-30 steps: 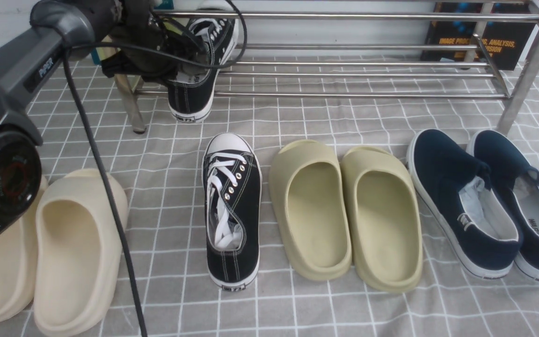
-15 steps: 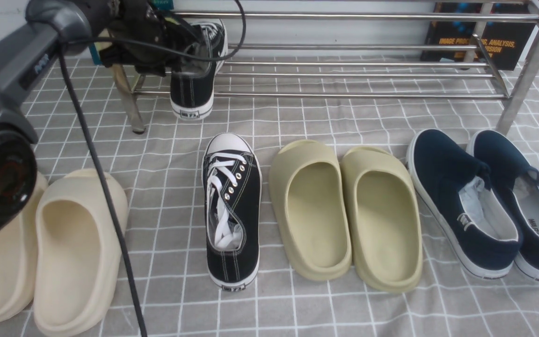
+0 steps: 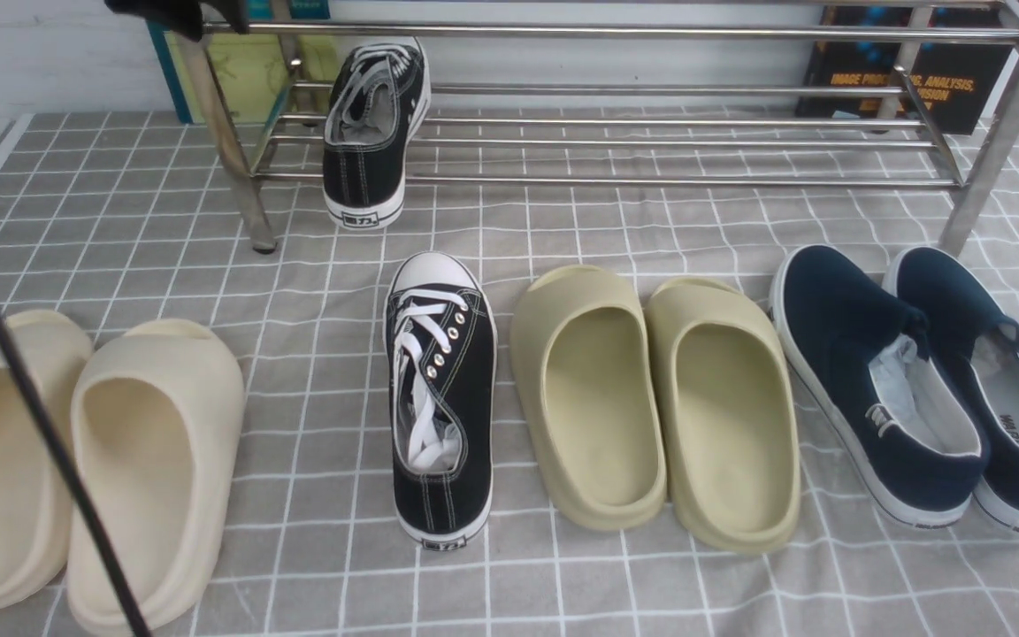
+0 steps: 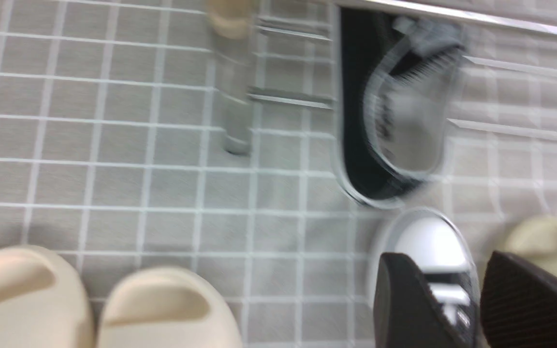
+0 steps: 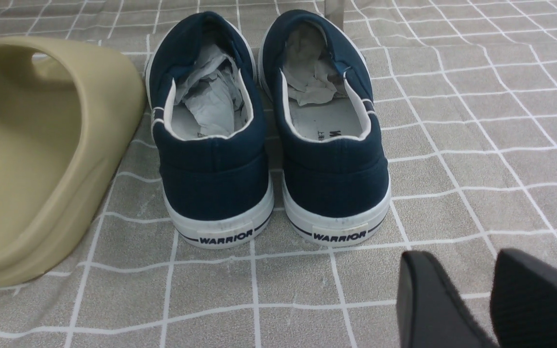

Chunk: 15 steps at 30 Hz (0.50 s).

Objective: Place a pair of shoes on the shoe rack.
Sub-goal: Use the left arm to grab the shoe closest to it

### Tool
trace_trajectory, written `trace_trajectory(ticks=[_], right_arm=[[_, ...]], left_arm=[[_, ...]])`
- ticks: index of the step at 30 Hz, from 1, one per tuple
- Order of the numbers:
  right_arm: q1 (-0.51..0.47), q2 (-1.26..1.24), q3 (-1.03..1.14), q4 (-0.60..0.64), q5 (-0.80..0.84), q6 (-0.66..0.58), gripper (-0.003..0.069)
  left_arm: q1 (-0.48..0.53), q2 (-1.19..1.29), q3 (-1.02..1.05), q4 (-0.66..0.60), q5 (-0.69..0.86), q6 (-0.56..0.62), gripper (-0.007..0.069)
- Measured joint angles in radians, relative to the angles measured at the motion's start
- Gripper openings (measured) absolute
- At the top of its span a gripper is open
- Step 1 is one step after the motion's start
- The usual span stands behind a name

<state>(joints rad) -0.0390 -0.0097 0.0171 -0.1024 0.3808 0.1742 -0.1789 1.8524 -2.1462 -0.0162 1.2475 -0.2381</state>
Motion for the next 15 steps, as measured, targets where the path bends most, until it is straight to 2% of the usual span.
trace_trajectory(ticks=[3, 11, 15], right_arm=[[0.0, 0.0, 0.0, 0.0, 0.0, 0.0, 0.0239], [0.0, 0.0, 0.0, 0.0, 0.0, 0.0, 0.0239], [0.0, 0.0, 0.0, 0.0, 0.0, 0.0, 0.0239]], left_arm=[[-0.018, -0.043, 0.062, -0.038, 0.003, 0.012, 0.0252], [-0.173, -0.195, 0.554, -0.054, -0.005, 0.006, 0.0252], [-0.216, -0.204, 0.765, -0.068, -0.128, -0.03, 0.0252]])
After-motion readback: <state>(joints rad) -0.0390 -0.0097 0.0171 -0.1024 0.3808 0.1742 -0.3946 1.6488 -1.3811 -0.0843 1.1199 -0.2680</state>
